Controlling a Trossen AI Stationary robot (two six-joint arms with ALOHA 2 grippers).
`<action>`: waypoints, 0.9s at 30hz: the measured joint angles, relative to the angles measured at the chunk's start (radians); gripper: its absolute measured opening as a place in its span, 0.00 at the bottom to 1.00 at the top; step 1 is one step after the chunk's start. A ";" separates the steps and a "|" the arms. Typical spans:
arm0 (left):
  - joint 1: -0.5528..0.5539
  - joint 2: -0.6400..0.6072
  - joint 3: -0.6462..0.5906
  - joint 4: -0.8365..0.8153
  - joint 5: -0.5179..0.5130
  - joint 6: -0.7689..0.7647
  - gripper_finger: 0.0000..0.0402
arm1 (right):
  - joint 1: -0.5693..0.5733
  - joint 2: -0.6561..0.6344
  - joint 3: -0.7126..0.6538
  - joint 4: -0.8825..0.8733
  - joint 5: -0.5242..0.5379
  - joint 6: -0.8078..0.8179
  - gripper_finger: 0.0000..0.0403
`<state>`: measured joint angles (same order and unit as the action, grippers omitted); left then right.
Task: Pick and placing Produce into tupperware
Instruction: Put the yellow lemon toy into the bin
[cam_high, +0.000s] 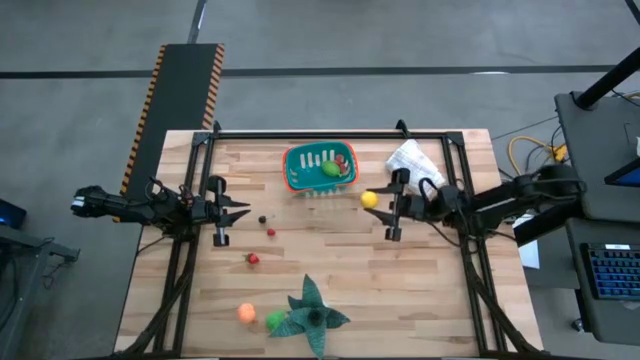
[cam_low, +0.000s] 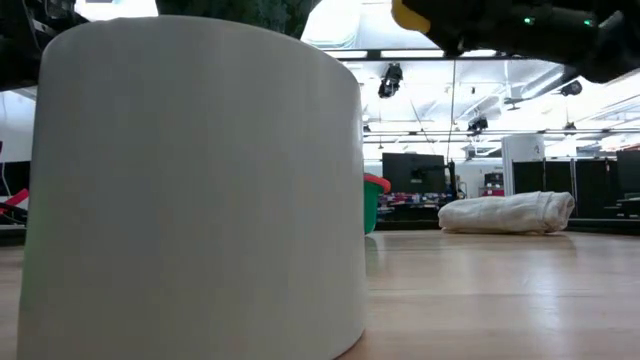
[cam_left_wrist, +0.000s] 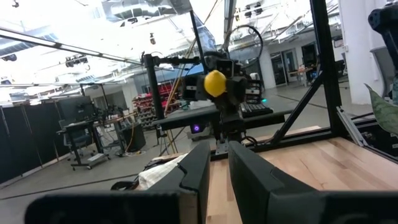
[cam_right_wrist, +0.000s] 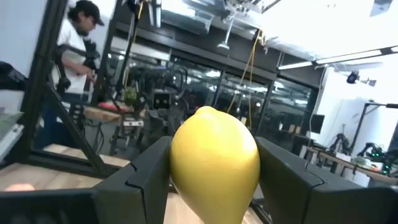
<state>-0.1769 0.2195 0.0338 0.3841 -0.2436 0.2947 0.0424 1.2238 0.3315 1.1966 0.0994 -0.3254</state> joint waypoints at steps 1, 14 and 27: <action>0.000 0.000 0.000 0.000 0.000 0.000 0.11 | -0.016 -0.013 0.015 -0.045 -0.011 0.001 0.47; 0.000 0.002 0.000 -0.001 0.000 0.000 0.11 | -0.203 -0.016 0.267 -0.540 -0.183 0.004 0.47; 0.000 0.000 0.000 -0.005 0.000 0.000 0.11 | -0.338 0.237 0.399 -0.567 -0.288 0.037 0.47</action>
<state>-0.1770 0.2199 0.0338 0.3794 -0.2436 0.2947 -0.2960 1.4604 0.7300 0.6295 -0.1890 -0.2880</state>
